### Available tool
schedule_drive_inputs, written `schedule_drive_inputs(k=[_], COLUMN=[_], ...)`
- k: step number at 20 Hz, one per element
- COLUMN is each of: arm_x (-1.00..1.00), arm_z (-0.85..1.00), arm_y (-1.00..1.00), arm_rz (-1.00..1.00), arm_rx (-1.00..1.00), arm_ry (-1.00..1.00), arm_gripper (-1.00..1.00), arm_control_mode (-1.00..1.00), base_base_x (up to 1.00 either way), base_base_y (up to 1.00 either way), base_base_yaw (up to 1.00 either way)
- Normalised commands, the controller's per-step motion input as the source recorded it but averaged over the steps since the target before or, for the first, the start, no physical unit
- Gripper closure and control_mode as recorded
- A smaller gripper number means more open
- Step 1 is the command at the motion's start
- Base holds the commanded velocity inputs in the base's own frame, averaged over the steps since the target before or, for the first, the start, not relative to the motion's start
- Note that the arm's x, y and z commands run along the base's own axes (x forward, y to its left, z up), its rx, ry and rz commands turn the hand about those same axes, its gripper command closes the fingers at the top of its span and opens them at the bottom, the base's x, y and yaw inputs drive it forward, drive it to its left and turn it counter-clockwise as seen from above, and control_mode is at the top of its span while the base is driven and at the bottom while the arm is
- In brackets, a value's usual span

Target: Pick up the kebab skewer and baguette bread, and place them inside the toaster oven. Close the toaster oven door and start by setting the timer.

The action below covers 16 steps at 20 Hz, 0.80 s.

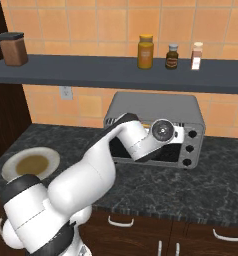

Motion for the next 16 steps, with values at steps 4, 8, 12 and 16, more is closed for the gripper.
schedule_drive_inputs(k=[4, 8, 12, 16], arm_x=[0.39, 0.31, 0.29, 0.25], arm_z=[-0.02, -0.08, -0.07, -0.08], arm_y=[0.19, 0.16, 0.17, 0.17], arm_rz=[0.0, 0.0, 0.0, 0.0], arm_rx=[0.0, 0.0, 0.0, 0.0], arm_ry=[0.0, 0.0, 0.0, -0.01], arm_gripper=[-1.0, -1.0, -1.0, -1.0], arm_control_mode=[-1.0, -1.0, -1.0, -1.0], base_base_x=[0.0, 0.0, 0.0, 0.0], base_base_y=[0.0, 0.0, 0.0, 0.0], base_base_yaw=[0.0, 0.0, 0.0, 0.0])
